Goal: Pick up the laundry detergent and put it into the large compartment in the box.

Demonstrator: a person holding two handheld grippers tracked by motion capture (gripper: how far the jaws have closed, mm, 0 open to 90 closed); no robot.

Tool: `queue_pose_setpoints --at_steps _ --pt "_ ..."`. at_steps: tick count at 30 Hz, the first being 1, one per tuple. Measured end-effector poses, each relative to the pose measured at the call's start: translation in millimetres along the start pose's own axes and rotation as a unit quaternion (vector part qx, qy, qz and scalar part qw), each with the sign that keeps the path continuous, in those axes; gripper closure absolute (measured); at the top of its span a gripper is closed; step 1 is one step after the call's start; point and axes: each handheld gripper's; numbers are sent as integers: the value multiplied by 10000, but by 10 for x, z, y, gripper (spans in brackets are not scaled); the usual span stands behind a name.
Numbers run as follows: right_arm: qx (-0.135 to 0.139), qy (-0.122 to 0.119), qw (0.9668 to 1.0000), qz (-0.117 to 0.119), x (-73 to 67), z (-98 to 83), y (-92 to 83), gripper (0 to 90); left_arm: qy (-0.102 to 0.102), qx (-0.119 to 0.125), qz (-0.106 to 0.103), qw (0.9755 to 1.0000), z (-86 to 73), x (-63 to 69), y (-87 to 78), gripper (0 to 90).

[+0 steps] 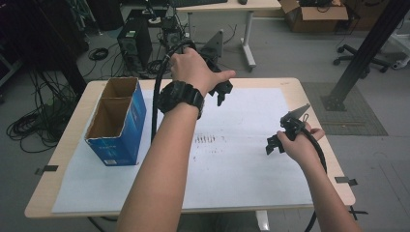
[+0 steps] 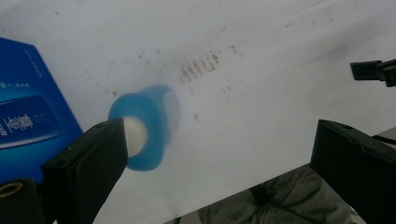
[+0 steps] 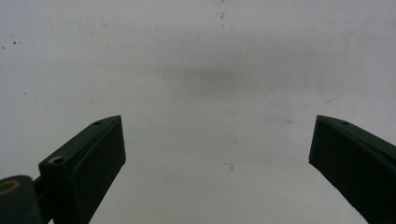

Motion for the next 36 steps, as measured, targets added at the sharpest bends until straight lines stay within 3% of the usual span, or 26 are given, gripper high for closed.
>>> queue_pose_setpoints --at_steps 18,30,36 --pt "-55 -40 10000 33 -5 0 35 38 -203 -37 61 9998 46 -415 92 45" --pt "-53 -37 10000 19 16 13 60 38 -299 -26 127 9995 100 -518 176 46" --pt "-64 -24 10000 34 33 13 96 38 -289 -143 163 9993 117 -522 297 45"
Point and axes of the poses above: each handheld gripper's, and its own axes: y roughly forward along the jaws, z roughly out of its top, x roughly to its right, and after that the axes turned 13 degrees about -y, right-handed
